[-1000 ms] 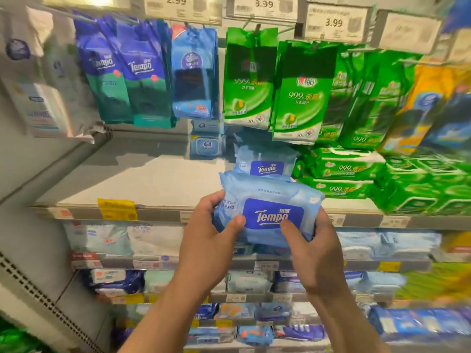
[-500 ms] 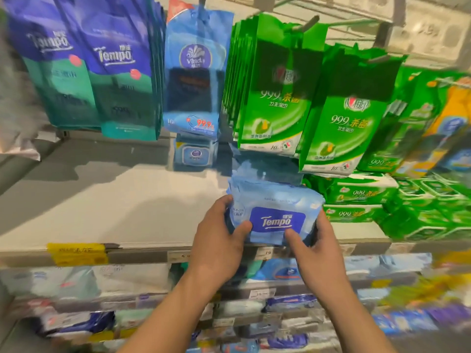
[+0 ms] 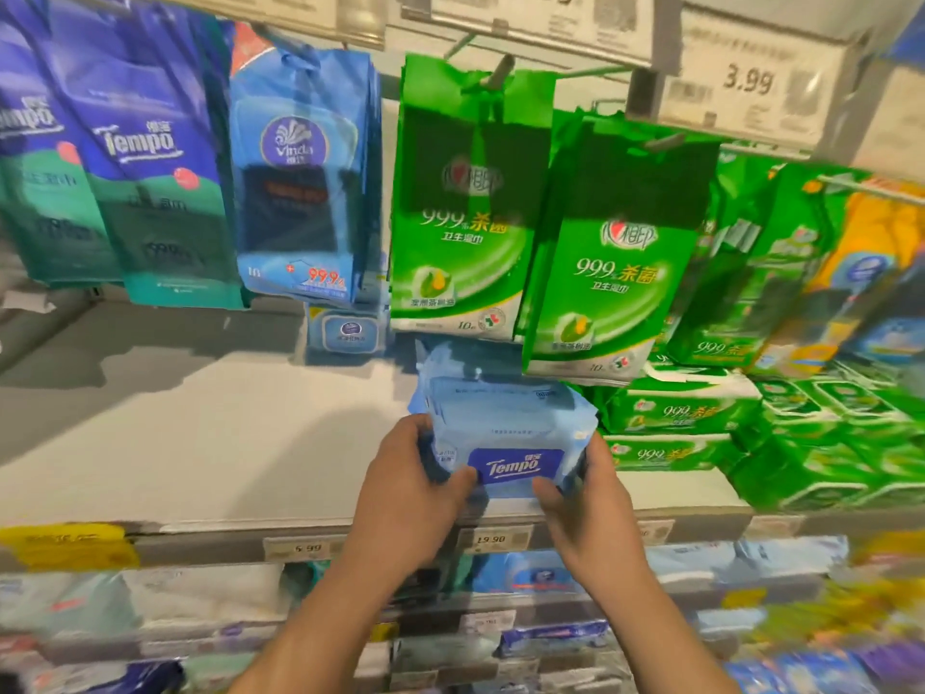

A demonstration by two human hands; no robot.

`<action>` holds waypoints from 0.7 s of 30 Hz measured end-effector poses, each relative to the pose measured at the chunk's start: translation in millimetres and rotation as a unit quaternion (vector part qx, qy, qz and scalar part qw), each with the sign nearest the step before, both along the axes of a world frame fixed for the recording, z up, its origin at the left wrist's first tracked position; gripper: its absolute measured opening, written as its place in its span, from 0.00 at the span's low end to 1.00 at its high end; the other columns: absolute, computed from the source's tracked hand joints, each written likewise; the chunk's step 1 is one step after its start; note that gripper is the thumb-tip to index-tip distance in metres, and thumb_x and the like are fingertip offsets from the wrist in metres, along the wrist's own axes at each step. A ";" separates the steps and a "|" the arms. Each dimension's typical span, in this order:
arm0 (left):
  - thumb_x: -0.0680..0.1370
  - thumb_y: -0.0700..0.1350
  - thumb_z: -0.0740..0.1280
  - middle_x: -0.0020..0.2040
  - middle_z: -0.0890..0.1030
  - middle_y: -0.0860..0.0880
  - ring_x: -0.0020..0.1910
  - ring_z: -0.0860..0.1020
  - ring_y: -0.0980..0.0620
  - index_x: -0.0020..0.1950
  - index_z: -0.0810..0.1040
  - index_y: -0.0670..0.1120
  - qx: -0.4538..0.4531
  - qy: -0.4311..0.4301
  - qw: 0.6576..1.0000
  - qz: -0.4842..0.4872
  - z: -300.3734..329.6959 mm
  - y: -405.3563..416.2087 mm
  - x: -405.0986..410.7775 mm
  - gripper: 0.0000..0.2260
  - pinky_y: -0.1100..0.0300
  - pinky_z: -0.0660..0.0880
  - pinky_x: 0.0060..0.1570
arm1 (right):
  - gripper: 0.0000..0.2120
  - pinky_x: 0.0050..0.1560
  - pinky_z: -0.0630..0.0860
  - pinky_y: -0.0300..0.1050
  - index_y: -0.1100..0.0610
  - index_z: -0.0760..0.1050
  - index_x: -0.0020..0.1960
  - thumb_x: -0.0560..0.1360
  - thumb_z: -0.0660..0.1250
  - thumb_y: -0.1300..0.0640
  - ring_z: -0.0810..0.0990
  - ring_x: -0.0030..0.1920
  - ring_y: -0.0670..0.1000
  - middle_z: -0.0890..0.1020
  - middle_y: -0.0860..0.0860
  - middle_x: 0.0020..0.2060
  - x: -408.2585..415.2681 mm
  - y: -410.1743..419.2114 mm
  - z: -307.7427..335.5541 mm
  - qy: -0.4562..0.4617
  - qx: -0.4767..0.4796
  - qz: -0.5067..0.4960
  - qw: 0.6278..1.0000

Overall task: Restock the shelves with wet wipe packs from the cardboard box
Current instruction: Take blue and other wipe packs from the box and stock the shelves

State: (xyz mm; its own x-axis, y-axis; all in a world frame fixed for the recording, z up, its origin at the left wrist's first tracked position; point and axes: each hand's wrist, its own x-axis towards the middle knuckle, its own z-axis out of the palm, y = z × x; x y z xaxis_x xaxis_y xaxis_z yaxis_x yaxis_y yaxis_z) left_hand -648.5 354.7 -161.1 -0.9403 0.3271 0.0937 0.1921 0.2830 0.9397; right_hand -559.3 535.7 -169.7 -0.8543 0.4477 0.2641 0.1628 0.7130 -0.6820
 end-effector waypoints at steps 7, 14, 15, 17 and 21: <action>0.78 0.69 0.62 0.60 0.84 0.47 0.51 0.86 0.48 0.63 0.81 0.55 0.274 -0.258 0.926 0.034 32.5 27.6 -30.0 0.23 0.50 0.83 0.53 | 0.24 0.41 0.78 0.31 0.41 0.69 0.64 0.74 0.77 0.52 0.84 0.44 0.35 0.85 0.34 0.47 5.9 -2.1 5.5 0.026 -0.158 -0.014 0.987; 0.77 0.73 0.55 0.47 0.88 0.40 0.40 0.87 0.40 0.48 0.90 0.53 0.301 -0.329 0.895 -0.018 31.0 50.8 -29.5 0.31 0.48 0.83 0.38 | 0.28 0.47 0.75 0.43 0.43 0.61 0.73 0.78 0.70 0.43 0.78 0.53 0.47 0.77 0.39 0.57 8.1 4.3 7.1 -0.031 -0.078 -0.026 0.996; 0.78 0.73 0.55 0.45 0.88 0.41 0.38 0.87 0.40 0.46 0.90 0.53 0.298 -0.328 0.896 -0.007 29.9 52.6 -31.5 0.31 0.50 0.83 0.36 | 0.29 0.49 0.76 0.45 0.44 0.61 0.74 0.78 0.70 0.43 0.79 0.55 0.48 0.78 0.41 0.60 8.3 5.6 8.1 -0.035 -0.073 -0.024 0.996; 0.78 0.73 0.55 0.43 0.88 0.42 0.36 0.86 0.42 0.43 0.89 0.53 0.294 -0.322 0.900 -0.001 29.6 56.0 -32.5 0.31 0.52 0.82 0.35 | 0.30 0.52 0.78 0.48 0.46 0.60 0.76 0.79 0.69 0.44 0.80 0.57 0.51 0.80 0.45 0.62 8.2 7.5 9.7 -0.040 -0.067 -0.026 0.997; 0.78 0.73 0.54 0.44 0.88 0.42 0.35 0.86 0.42 0.45 0.88 0.52 0.277 -0.312 0.908 0.031 27.1 60.5 -32.0 0.32 0.52 0.81 0.39 | 0.27 0.49 0.79 0.48 0.46 0.62 0.73 0.79 0.70 0.46 0.78 0.48 0.47 0.80 0.44 0.55 7.7 9.5 8.6 -0.034 -0.070 -0.029 0.997</action>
State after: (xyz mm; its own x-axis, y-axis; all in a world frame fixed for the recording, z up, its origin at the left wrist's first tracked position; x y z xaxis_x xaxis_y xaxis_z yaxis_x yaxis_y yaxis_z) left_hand -680.5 415.2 -134.0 -0.8816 0.3372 -0.3304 -0.4275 -0.2735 0.8617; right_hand -551.6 545.2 -161.1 -0.8394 0.5259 0.1372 0.2513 0.5993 -0.7600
